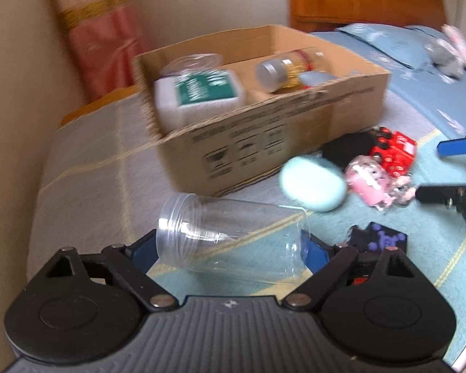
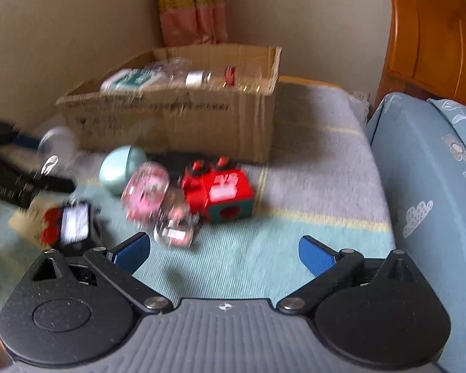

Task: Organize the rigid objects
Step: 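Grasp the clear plastic cup with left tool while right tool grasps the red robot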

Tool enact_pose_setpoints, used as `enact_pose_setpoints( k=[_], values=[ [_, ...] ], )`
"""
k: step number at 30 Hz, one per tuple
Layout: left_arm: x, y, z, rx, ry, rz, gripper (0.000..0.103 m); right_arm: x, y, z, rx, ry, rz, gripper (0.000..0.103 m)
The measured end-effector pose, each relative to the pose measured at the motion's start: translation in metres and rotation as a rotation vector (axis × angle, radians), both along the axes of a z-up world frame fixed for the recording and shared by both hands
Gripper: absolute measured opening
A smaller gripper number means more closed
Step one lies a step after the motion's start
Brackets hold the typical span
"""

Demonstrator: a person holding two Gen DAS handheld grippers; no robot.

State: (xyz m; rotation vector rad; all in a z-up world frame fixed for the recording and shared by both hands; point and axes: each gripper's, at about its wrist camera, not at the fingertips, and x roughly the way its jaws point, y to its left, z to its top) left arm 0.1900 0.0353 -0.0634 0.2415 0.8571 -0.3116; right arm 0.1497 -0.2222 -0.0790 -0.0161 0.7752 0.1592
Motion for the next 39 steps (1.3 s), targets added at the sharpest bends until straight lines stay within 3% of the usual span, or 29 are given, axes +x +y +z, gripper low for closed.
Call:
enact_pose_setpoints(
  k=[5,10,18,39],
  values=[
    [-0.007,0.004,0.000,-0.013,-0.006,0.066,0.091,0.027,-0.002,0.006,-0.013,-0.018,-0.027,0.103],
    [-0.007,0.004,-0.001,-0.032,-0.010,0.099,0.091,0.050,0.006,-0.003,-0.086,0.008,-0.016,0.103],
    [-0.010,0.004,-0.001,-0.043,-0.016,0.120,0.091,0.050,-0.019,-0.016,-0.100,0.035,-0.078,0.103],
    [-0.003,-0.003,-0.008,-0.002,-0.070,0.044,0.092,0.057,-0.027,-0.023,-0.070,0.001,0.172,0.103]
  ],
)
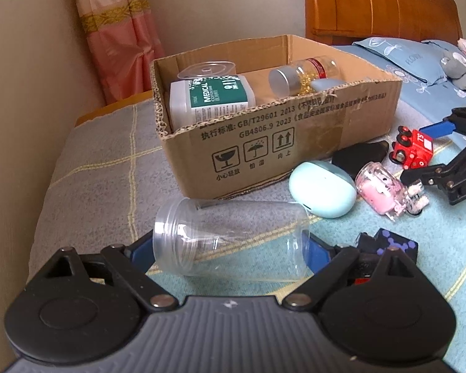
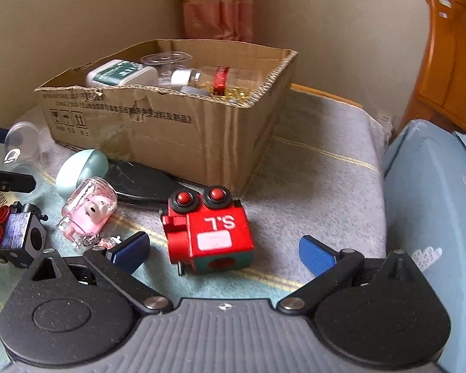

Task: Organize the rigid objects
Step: 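Grasp the clear plastic cup with left tool while right tool grasps the red robot, then carry the cup and red robot over the box and open both tools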

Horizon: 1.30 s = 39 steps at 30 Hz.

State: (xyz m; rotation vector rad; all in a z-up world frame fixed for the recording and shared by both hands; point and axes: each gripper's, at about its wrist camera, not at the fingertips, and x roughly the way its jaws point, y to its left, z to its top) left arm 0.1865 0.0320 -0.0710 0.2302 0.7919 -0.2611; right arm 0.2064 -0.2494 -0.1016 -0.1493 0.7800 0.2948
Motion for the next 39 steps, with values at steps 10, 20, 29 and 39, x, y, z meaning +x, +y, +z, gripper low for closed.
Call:
enact_pose_setpoints(
  k=[10,20,29,39],
  values=[
    [0.004,-0.002,0.002,0.003,-0.005,0.003,0.093,0.006,0.012,0.003,-0.027,0.004,0.078,0.096],
    [0.006,-0.003,0.006,0.000,-0.008,0.005,0.093,0.002,0.014,0.010,-0.045,0.000,0.133,0.078],
    [0.007,-0.003,0.013,0.020,-0.018,0.001,0.090,0.004,0.015,0.014,-0.047,0.006,0.137,0.064],
    [0.004,0.000,0.034,-0.008,0.012,-0.036,0.090,-0.004,0.010,0.026,-0.034,0.008,0.130,0.062]
  ],
)
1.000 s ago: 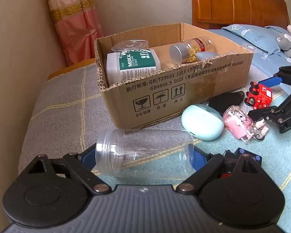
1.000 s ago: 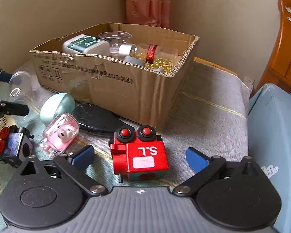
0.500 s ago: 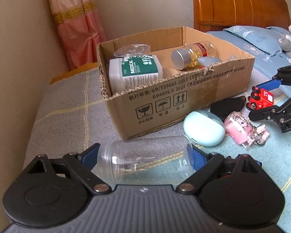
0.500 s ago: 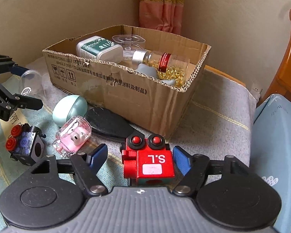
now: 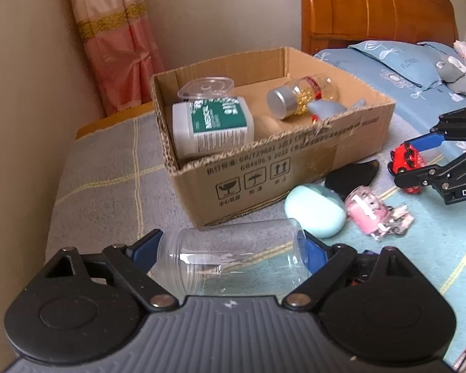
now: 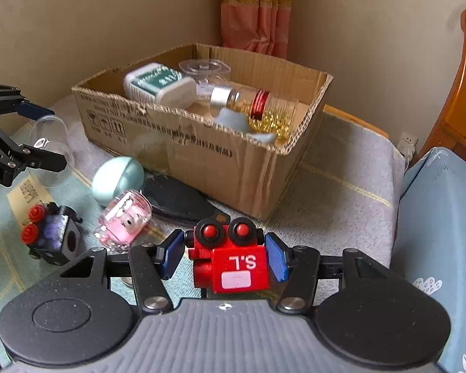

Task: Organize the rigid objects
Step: 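Carry the cup and red robot over the box and open both tools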

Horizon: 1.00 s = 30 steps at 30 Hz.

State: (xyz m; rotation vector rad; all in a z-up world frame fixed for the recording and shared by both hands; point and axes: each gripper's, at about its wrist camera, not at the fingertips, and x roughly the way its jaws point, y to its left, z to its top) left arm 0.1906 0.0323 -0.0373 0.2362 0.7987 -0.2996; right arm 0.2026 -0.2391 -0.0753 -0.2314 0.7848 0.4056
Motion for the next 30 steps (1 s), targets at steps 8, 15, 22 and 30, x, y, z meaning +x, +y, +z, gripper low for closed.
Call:
enact_pose_setpoints(
  k=[8,15,22,30],
  values=[
    [-0.003,-0.003,0.033,0.008,-0.021,-0.068,0.090,-0.011,-0.002,0.026,-0.011,-0.028,0.027,0.061],
    [0.004,-0.007,0.062,0.010,-0.073,-0.114,0.090,-0.019,0.001,0.057,0.007,-0.084,0.054,0.061],
    [0.028,-0.010,0.093,0.017,-0.138,-0.141,0.090,-0.018,0.018,0.088,0.018,-0.162,0.093,0.061],
    [0.070,-0.011,0.112,0.034,-0.168,-0.116,0.090,0.010,0.055,0.105,0.026,-0.209,0.145,0.061]
  ],
)
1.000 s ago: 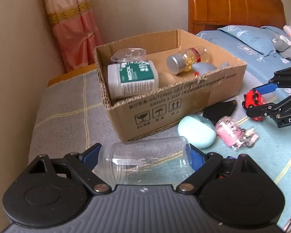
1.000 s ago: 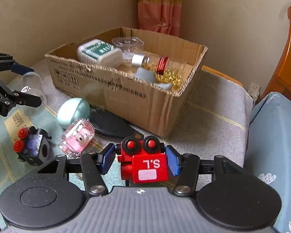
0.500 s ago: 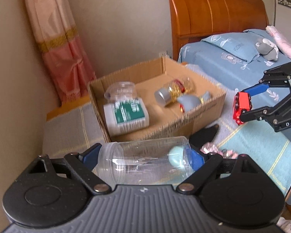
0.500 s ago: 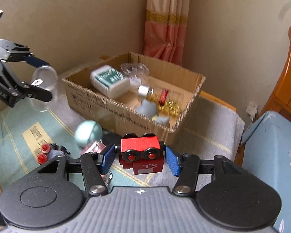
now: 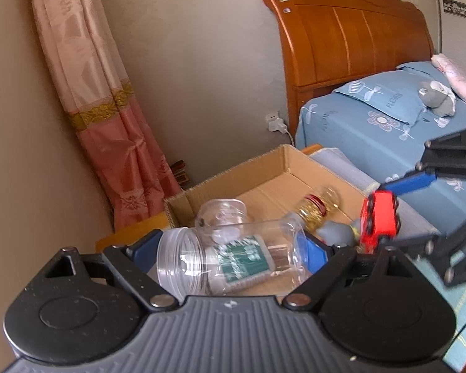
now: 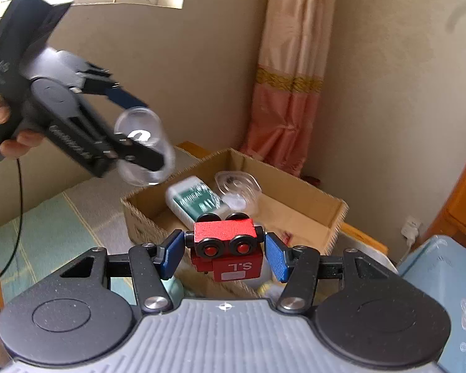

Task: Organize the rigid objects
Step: 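Carry the cup and red robot over the box and open both tools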

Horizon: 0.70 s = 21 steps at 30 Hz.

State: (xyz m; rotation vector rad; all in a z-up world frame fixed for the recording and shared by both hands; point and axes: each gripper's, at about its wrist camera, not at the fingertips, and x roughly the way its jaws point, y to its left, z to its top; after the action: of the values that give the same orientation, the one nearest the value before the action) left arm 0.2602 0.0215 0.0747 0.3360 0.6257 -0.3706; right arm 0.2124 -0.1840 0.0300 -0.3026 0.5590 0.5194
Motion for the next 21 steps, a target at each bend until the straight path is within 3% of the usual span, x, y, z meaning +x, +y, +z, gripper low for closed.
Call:
enact_pose_setpoints(
  k=[16,17,19,21],
  values=[
    [0.058,-0.011,0.004,0.030,0.018,0.030,0.090,0.065,0.070,-0.021,0.015,0.061,0.070,0.061],
    [0.061,-0.013,0.004,0.029,0.018,0.026,0.090,0.064,0.072,-0.020,0.017,0.064,0.080,0.064],
    [0.065,-0.017,0.003,0.028,0.022,0.018,0.090,0.062,0.075,-0.020,0.015,0.053,0.090,0.079],
    [0.068,-0.023,0.001,0.026,0.029,0.007,0.090,0.058,0.072,-0.020,0.014,0.036,0.084,0.084]
  ],
)
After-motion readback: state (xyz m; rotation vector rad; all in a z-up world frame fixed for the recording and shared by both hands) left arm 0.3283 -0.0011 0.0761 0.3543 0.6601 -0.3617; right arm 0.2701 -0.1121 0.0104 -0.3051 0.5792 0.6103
